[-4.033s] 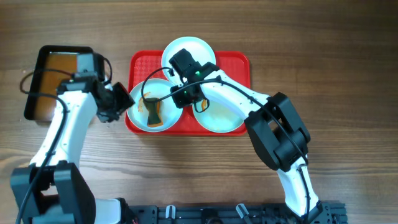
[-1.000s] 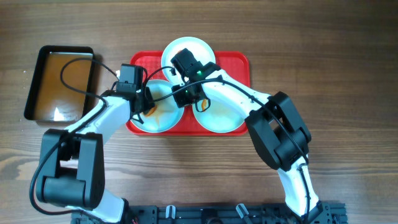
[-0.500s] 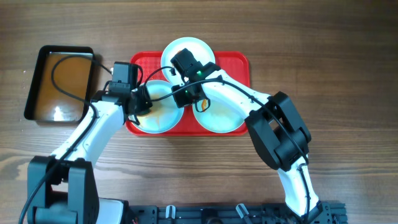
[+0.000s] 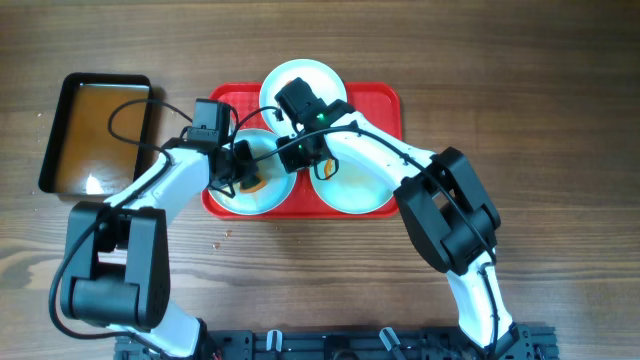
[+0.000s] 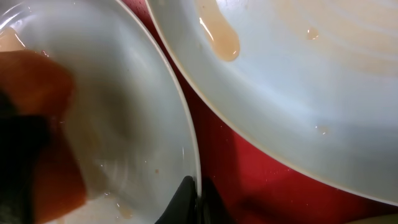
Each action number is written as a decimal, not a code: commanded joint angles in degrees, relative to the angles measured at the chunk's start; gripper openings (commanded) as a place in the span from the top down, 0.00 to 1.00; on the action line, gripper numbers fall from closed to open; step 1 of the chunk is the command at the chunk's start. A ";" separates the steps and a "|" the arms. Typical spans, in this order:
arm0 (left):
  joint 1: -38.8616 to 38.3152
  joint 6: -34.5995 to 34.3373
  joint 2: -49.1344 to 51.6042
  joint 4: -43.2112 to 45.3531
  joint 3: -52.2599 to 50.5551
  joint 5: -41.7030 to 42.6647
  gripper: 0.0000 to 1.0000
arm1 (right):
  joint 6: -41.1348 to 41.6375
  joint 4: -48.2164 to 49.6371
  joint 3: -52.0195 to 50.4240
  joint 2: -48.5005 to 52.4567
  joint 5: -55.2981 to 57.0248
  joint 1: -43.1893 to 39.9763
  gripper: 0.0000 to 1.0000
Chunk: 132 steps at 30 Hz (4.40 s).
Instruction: Clean dirty plates on tray and stack at the side
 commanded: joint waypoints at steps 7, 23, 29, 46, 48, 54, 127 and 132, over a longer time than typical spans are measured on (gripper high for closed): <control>0.15 1.05 -6.62 -9.31 -0.07 -29.29 0.96 | -1.07 -0.15 -0.48 1.57 -0.26 0.42 0.96; 21.07 -4.39 -27.47 -3.23 1.20 0.70 0.96 | -6.56 -2.60 2.47 -8.04 12.94 1.60 0.95; 32.13 -3.74 -26.53 -4.59 1.20 12.85 0.96 | -14.86 -1.44 2.47 -15.98 32.89 5.66 0.96; 33.73 -3.72 -26.53 -4.59 1.20 13.49 0.96 | -64.24 27.47 2.47 -17.33 75.67 21.68 0.96; 33.73 -3.72 -26.53 -4.57 1.20 13.49 0.96 | -63.56 27.15 2.45 -17.31 76.08 21.79 0.96; 33.73 -3.69 -26.53 -4.57 1.20 13.46 0.96 | -53.05 23.98 2.45 -17.31 73.85 21.77 0.96; 33.55 -0.81 -20.63 -2.40 1.16 15.26 0.96 | 3.58 13.79 -4.26 -3.91 6.64 -16.94 0.39; 33.57 -0.85 -20.63 -2.40 1.16 15.43 0.96 | 3.63 17.11 -4.26 -0.28 1.95 -16.94 0.47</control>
